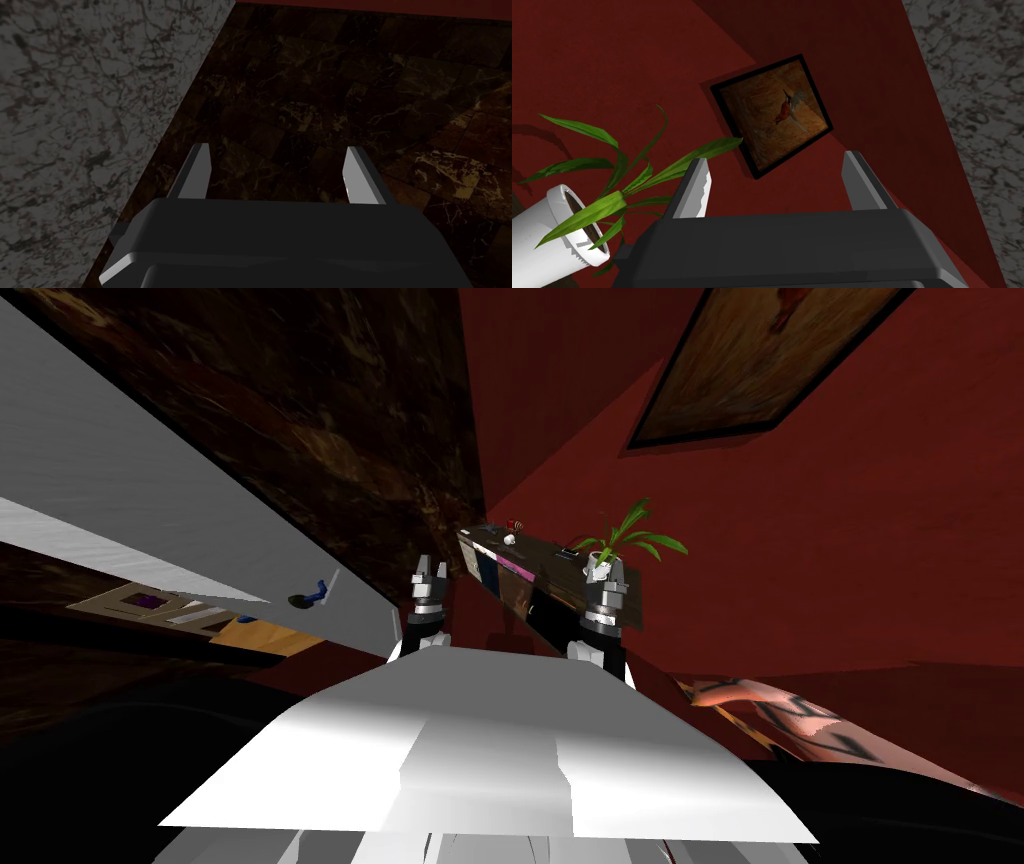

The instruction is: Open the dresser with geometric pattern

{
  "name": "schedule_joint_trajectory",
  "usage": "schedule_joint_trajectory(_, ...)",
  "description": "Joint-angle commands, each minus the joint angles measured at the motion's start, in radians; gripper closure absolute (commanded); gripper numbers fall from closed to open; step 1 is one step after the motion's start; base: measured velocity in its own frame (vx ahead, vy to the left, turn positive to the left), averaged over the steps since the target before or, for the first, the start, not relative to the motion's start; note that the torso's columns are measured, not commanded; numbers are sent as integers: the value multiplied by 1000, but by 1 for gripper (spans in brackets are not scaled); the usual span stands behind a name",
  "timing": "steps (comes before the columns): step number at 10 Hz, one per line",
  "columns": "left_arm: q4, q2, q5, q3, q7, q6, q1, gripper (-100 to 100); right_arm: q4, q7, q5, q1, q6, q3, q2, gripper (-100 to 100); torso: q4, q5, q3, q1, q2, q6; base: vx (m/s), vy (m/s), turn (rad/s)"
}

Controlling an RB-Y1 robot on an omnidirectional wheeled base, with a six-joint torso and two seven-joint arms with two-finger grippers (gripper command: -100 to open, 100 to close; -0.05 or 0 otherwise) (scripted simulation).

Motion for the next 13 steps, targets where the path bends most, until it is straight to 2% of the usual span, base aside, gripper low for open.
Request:
schedule_joint_trajectory(1,0,0,0,0,0,0,0,0,0,0,0,0,0,0,0,0,74,0,-147,0,74,0,0,0,0)
schedule_joint_trajectory(4,0,0,0,0,0,0,0,0,0,0,0,0,0,0,0,0,295,0,-590,0,296,0,0,0,0)
schedule_joint_trajectory(5,16,33,-4,-6,-1,8,-9,-100,0,0,0,0,0,0,0,0,369,0,-738,0,369,0,36,-3,-63)
schedule_joint_trajectory(7,52,64,-12,-20,-2,25,-30,-100,0,0,0,0,0,0,0,0,411,0,-828,0,409,0,79,-3,-111)
schedule_joint_trajectory(10,132,89,-31,-49,-6,63,-76,-100,0,0,0,0,0,0,0,0,416,0,-832,0,415,0,108,1,-134)
schedule_joint_trajectory(13,182,97,-43,-68,-8,87,-104,-100,0,0,0,0,0,0,0,0,416,0,-831,0,418,0,96,7,-93)
